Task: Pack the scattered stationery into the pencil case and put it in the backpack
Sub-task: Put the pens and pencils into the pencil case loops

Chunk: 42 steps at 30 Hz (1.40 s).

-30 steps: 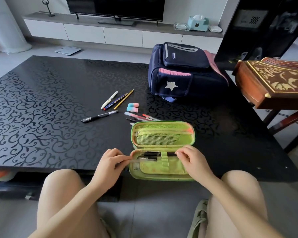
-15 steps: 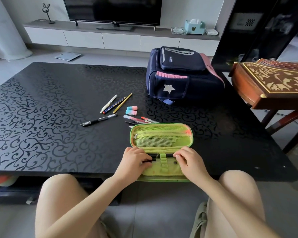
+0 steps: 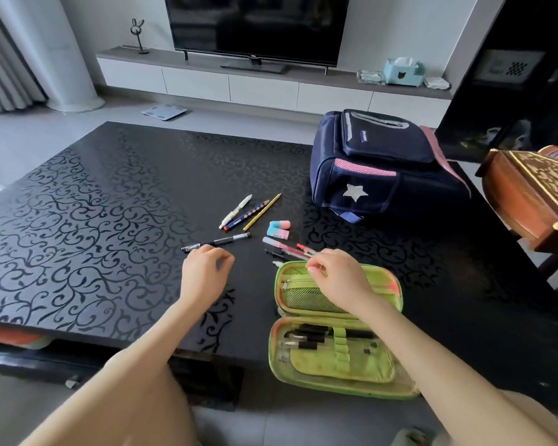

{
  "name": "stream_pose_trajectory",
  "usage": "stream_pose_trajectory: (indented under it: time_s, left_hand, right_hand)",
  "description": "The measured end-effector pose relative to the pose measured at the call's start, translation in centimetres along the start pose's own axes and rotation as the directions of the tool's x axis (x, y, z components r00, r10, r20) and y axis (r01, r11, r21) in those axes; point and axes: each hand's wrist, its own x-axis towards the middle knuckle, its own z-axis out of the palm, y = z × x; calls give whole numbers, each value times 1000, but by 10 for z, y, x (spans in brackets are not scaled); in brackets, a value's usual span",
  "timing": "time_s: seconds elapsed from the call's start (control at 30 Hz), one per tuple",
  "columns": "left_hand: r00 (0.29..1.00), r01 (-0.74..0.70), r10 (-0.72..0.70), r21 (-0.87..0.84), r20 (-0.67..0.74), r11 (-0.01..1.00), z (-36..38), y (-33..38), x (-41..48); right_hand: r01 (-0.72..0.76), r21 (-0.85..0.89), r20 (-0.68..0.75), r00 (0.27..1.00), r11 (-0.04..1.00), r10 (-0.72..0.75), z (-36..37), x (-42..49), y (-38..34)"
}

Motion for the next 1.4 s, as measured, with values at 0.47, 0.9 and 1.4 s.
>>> stream_pose_trajectory:
  time_s: [0.47,0.9,1.4]
  left_hand:
    - [985,-121,55,419,166,900,63,-22,141]
    - [985,-170,142,406,97,898,67,-22,146]
    - [950,-40,126,-292,285,956,-13,29,-36]
  right_hand:
    - [223,-407,227,964,886,-138,67,167,-34]
    - [512,-761,394,853,398,-343,90,195,-34]
    - [134,-252,-354,909,958,-220,-5,-19,37]
